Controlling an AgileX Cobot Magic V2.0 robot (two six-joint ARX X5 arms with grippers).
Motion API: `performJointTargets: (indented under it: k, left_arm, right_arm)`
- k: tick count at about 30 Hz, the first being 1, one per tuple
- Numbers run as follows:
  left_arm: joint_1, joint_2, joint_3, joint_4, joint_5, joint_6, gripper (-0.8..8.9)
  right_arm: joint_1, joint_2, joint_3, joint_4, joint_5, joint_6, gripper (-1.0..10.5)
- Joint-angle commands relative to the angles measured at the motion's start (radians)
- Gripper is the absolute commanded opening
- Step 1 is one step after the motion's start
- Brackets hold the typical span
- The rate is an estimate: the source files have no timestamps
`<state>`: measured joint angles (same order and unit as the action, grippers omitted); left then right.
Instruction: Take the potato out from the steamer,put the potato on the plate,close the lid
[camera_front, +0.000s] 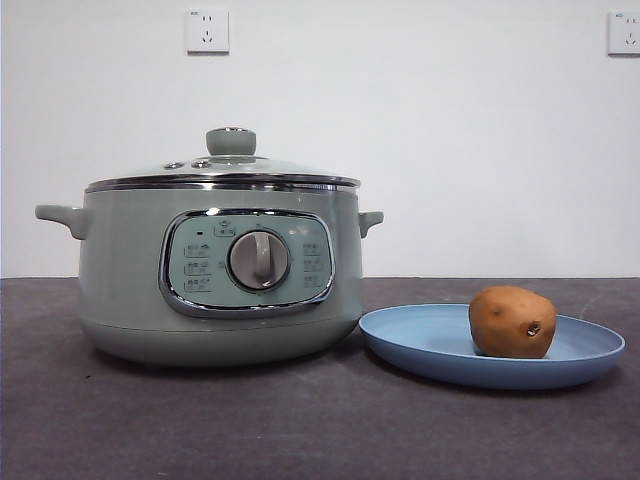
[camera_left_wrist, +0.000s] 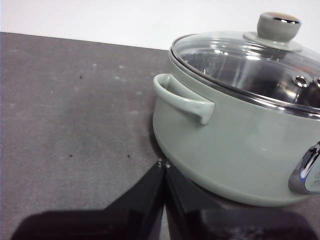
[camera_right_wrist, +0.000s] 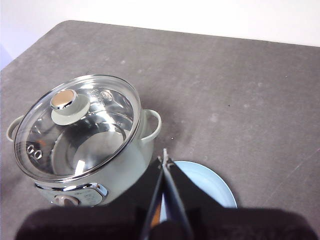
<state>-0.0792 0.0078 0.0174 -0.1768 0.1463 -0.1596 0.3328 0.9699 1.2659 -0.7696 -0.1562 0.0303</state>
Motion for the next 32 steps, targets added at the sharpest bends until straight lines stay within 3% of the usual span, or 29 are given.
performJointTargets:
  k: [1,29,32]
  left_arm:
    - [0.003,-0.005,-0.013,-0.004,-0.011,-0.007,-0.04]
    - [0.003,-0.004,-0.013,0.000,-0.013,-0.005,-0.04]
    - [0.003,-0.004,-0.013,0.000,-0.013,-0.005,-0.04]
  right_arm:
    - [0.002,-0.003,0.004,0.004,0.002,0.006,0.0]
    - [0.002,-0.006,0.004,-0.004,0.003,0.006,0.0]
    - [-0.012,-0.016,0.004,0.001,0.056,-0.032,0.0]
